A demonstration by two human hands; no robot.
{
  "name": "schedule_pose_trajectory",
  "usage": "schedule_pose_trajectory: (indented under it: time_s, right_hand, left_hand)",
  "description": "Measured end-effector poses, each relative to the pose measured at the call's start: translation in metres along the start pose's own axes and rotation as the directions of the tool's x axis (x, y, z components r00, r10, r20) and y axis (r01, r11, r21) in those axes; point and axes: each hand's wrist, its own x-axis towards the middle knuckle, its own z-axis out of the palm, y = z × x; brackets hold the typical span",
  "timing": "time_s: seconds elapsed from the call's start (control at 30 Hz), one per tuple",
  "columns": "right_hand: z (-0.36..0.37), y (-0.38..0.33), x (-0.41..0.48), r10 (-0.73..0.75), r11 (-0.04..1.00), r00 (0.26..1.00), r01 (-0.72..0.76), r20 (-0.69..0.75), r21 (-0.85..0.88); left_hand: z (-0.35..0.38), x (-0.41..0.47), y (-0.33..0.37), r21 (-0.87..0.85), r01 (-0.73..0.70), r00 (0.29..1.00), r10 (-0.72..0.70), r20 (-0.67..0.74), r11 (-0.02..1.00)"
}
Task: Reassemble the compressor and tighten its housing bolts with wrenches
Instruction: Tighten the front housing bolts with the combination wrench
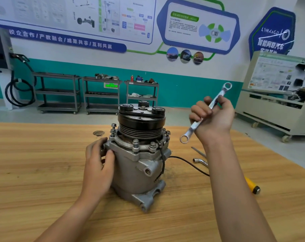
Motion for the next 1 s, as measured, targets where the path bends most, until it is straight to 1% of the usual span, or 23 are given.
schedule_pose_trajectory:
  time_s: [0.03, 0.1, 0.17, 0.27, 0.33, 0.37, 0.43, 0.57, 0.67, 0.73, 0.8, 0.87, 1.0]
  right_hand:
    - [-0.004, 0.001, 0.004, 0.017, 0.999, 1.0, -0.016, 0.009, -0.031]
    - [-0.009, 0.003, 0.008, 0.0, 0.994, 1.0, -0.002, -0.011, -0.11]
    - [-0.011, 0.006, 0.01, -0.056, 0.99, 0.997, 0.047, -0.062, -0.136]
    - [-0.018, 0.009, 0.014, -0.173, 0.976, 0.973, 0.147, -0.155, -0.163]
    - [-0.024, 0.01, 0.015, -0.205, 0.961, 0.959, 0.159, -0.197, -0.228]
    - [-0.026, 0.01, 0.015, -0.196, 0.96, 0.958, 0.144, -0.209, -0.24]
    - [-0.029, 0.008, 0.013, -0.144, 0.977, 0.967, 0.105, -0.21, -0.185]
    - [-0.028, 0.005, 0.011, -0.03, 0.997, 0.993, 0.038, -0.114, 0.071]
    - [-0.026, 0.004, 0.017, 0.042, 0.962, 0.999, -0.031, -0.034, 0.271]
    - [-0.023, 0.006, 0.023, 0.078, 0.926, 0.996, -0.062, -0.029, 0.373]
    - [-0.021, 0.009, 0.028, 0.111, 0.915, 0.991, -0.075, -0.07, 0.396]
    - [-0.02, 0.014, 0.033, 0.129, 0.928, 0.984, -0.076, -0.124, 0.365]
    - [-0.02, 0.02, 0.04, 0.152, 0.937, 0.971, -0.082, -0.185, 0.341]
  left_hand:
    - [0.0, 0.0, 0.0, 0.0, 0.0, 1.0, 0.0, 0.001, 1.0]
    - [0.0, 0.0, -0.001, -0.006, 0.002, 1.0, -0.002, -0.004, 1.0]
    - [0.001, 0.0, -0.001, -0.012, 0.006, 1.0, -0.006, -0.007, 1.0]
    - [0.002, 0.0, -0.002, -0.011, 0.003, 1.0, -0.003, -0.008, 1.0]
    - [0.002, 0.0, -0.002, -0.011, -0.003, 1.0, 0.003, -0.017, 1.0]
    - [0.002, 0.001, -0.002, -0.012, -0.007, 1.0, 0.007, -0.017, 1.0]
    - [0.003, 0.0, -0.001, -0.015, -0.008, 1.0, 0.007, -0.015, 1.0]
    - [0.002, 0.0, 0.0, -0.026, 0.007, 1.0, -0.007, -0.012, 1.0]
    - [0.002, 0.0, 0.0, -0.023, 0.009, 1.0, -0.009, -0.012, 1.0]
    - [0.002, 0.0, -0.001, -0.015, 0.004, 1.0, -0.004, -0.01, 1.0]
    - [0.002, 0.0, -0.002, -0.012, 0.003, 1.0, -0.003, -0.011, 1.0]
    - [0.002, 0.0, -0.003, -0.011, -0.002, 1.0, 0.002, -0.014, 1.0]
    - [0.002, 0.002, -0.001, -0.02, -0.004, 1.0, 0.003, -0.014, 1.0]
